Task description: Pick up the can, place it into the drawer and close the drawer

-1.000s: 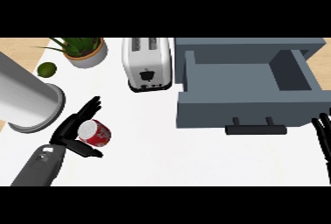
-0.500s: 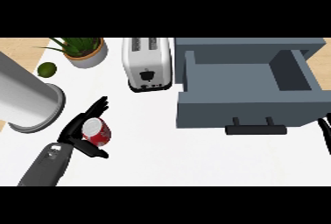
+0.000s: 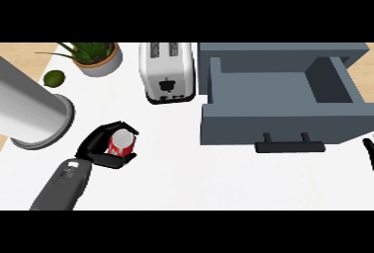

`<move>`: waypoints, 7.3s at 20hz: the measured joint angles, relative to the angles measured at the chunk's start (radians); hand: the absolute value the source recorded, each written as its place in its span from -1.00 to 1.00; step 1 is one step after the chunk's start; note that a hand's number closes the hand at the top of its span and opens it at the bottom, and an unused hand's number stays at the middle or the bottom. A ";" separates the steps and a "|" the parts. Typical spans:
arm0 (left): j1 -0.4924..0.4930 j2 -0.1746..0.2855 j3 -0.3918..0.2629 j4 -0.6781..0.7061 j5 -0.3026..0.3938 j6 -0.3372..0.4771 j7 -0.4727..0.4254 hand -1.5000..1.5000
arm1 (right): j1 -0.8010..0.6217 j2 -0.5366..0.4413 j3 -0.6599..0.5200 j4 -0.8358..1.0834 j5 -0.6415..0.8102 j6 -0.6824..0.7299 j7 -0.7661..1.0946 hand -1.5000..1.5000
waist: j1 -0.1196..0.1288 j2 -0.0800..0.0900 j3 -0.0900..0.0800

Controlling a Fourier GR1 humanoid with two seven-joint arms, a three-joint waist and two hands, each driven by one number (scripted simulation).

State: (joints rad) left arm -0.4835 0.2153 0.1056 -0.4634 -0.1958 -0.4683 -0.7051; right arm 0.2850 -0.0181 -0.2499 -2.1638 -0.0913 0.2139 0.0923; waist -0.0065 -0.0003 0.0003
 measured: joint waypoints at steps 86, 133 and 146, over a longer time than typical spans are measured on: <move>-0.996 -0.215 -0.534 0.004 0.606 1.070 0.779 1.00 | -0.105 -0.033 -0.031 0.019 -0.023 0.002 0.048 -1.00 | -0.080 0.019 0.002; -0.950 -0.215 -0.695 0.047 0.880 1.271 0.585 -1.00 | -0.206 -0.171 0.108 -0.066 0.423 -0.012 -0.071 -1.00 | -0.082 0.023 0.001; -0.967 -0.212 -0.701 0.011 0.886 1.300 0.618 -1.00 | -0.335 -0.238 0.304 0.190 0.936 -0.123 -0.103 -1.00 | -0.005 0.008 0.000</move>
State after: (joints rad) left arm -1.4500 0.0029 -0.5957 -0.4521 0.6899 0.8316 -0.0870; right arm -0.0501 -0.2558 0.0537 -1.9742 0.8451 0.0905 -0.0104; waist -0.0112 0.0076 0.0002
